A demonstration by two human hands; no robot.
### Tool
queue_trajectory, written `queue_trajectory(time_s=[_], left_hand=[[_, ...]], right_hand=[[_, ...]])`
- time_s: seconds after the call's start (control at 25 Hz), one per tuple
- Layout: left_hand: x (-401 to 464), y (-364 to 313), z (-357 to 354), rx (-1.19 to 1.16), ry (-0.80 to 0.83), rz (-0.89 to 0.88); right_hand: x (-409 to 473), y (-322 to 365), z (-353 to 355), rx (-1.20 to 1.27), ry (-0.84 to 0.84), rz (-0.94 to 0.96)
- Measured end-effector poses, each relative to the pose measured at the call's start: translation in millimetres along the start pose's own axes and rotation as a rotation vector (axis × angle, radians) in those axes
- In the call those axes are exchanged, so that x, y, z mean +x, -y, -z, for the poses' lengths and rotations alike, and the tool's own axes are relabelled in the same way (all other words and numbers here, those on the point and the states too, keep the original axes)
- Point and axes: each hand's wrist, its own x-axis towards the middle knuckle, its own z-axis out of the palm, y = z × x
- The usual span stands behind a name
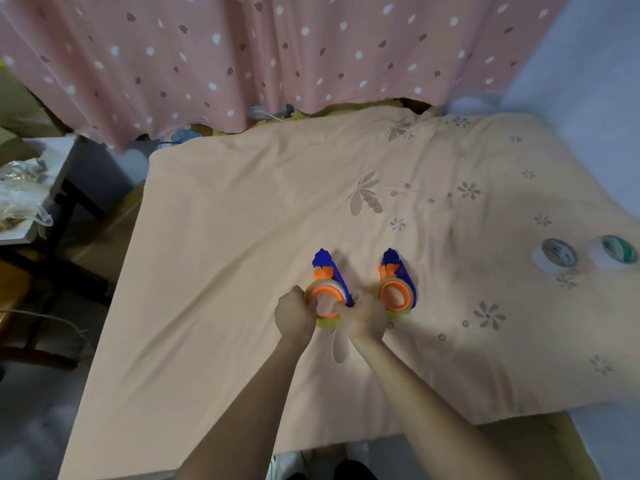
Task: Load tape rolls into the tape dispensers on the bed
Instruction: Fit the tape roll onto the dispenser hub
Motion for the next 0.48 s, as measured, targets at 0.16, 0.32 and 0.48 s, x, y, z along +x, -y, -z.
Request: queue_trajectory(time_s=[0.16, 0.32, 0.48], left_hand=[[19, 2, -25, 0.090, -0.002, -0.030], [34, 3, -41, 0.104, -0.011, -0.068], [48, 8, -48, 0.125, -0.016, -0.039]], right_hand=[[23, -14, -18, -0.015, -0.004, 0.043], [40, -24, -34, -0.008, 0.041, 0.017], [48, -31, -48, 0.068, 0.111, -0.009]])
